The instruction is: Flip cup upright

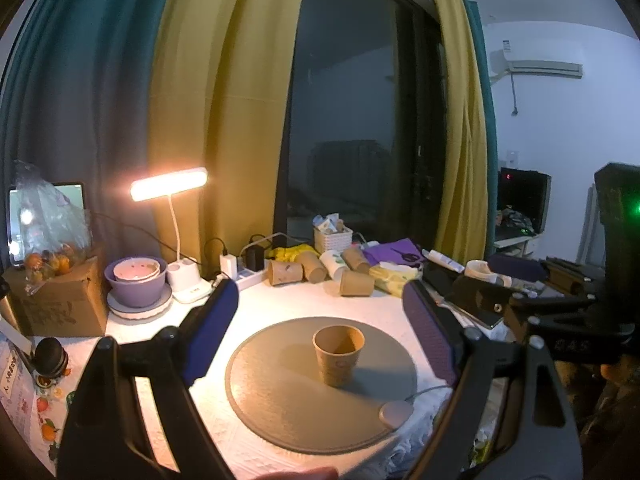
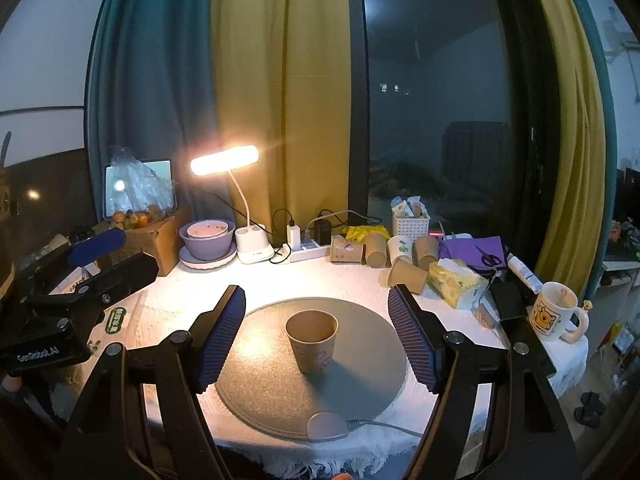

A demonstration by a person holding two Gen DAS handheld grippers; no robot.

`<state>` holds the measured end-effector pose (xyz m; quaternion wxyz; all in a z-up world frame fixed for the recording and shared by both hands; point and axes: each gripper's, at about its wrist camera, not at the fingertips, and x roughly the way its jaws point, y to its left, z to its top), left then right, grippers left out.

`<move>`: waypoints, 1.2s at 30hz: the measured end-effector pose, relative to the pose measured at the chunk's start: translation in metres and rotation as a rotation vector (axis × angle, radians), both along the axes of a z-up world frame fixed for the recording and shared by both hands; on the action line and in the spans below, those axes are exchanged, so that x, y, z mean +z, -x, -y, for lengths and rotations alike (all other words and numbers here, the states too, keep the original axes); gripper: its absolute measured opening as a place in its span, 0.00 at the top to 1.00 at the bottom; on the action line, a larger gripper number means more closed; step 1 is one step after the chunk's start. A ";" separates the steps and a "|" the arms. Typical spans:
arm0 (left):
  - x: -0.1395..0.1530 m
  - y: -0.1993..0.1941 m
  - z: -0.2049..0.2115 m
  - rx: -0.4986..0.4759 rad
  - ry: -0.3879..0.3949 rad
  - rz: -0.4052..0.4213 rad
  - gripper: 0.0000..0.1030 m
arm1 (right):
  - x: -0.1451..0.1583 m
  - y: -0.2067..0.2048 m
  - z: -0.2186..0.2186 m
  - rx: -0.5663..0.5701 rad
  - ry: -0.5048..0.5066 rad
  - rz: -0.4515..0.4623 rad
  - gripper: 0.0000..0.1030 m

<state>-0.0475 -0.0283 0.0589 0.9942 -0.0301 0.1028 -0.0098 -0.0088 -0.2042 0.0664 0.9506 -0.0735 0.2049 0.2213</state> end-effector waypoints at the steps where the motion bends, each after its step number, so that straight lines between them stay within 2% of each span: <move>1: 0.000 0.000 0.001 -0.003 0.001 0.000 0.17 | 0.000 0.000 0.000 0.000 -0.001 0.000 0.26; 36: -0.007 -0.001 0.005 -0.014 0.005 -0.012 0.17 | -0.002 0.002 0.003 -0.003 0.000 -0.005 0.25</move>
